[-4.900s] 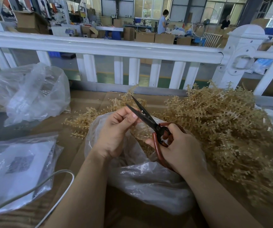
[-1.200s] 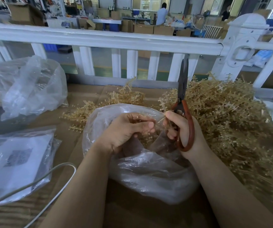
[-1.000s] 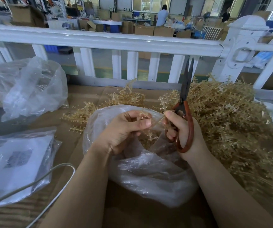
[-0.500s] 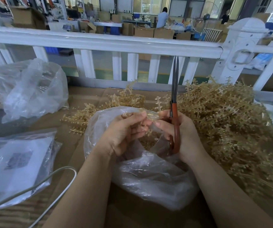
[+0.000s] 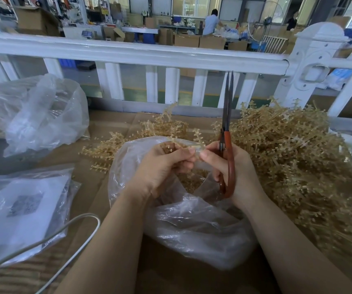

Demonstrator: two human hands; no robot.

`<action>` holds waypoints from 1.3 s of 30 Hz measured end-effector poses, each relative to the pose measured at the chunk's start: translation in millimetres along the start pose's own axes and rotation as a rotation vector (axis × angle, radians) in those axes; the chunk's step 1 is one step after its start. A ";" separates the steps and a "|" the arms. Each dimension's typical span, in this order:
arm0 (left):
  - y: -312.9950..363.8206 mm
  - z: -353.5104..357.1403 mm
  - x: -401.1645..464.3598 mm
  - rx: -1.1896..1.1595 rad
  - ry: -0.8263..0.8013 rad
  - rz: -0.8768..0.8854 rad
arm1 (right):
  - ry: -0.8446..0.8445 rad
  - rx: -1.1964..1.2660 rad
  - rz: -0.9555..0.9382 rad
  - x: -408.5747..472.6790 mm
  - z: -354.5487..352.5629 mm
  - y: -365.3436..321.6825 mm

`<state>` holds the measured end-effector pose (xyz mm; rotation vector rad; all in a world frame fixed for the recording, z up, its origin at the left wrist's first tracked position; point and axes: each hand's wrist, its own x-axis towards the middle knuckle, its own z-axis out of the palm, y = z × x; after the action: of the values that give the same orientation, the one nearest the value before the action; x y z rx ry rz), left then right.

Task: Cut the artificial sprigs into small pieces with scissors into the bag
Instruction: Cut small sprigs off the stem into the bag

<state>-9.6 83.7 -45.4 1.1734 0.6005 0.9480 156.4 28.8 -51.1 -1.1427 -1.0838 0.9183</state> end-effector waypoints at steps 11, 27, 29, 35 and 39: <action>-7.6 0.5 2.9 -0.071 0.012 0.015 | 0.070 -0.054 -0.056 -0.5 2.3 3.5; 6.7 -5.6 -2.0 -0.235 0.091 0.136 | 0.071 -0.501 -0.214 -13.6 6.4 -8.5; 6.9 -6.0 -2.2 -0.212 0.105 0.173 | 0.073 -0.619 -0.259 -15.8 7.4 -7.0; 8.0 -12.4 -4.0 -0.121 0.100 0.220 | 0.108 -0.964 -0.336 -14.7 3.1 1.4; 8.7 -12.8 -4.6 -0.050 0.091 0.236 | 0.115 -1.089 -0.417 -11.0 -0.7 7.0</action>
<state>-24.9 86.9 -41.4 1.1785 0.5148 1.2150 154.3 19.4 -60.0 -1.6938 -1.7026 -0.1477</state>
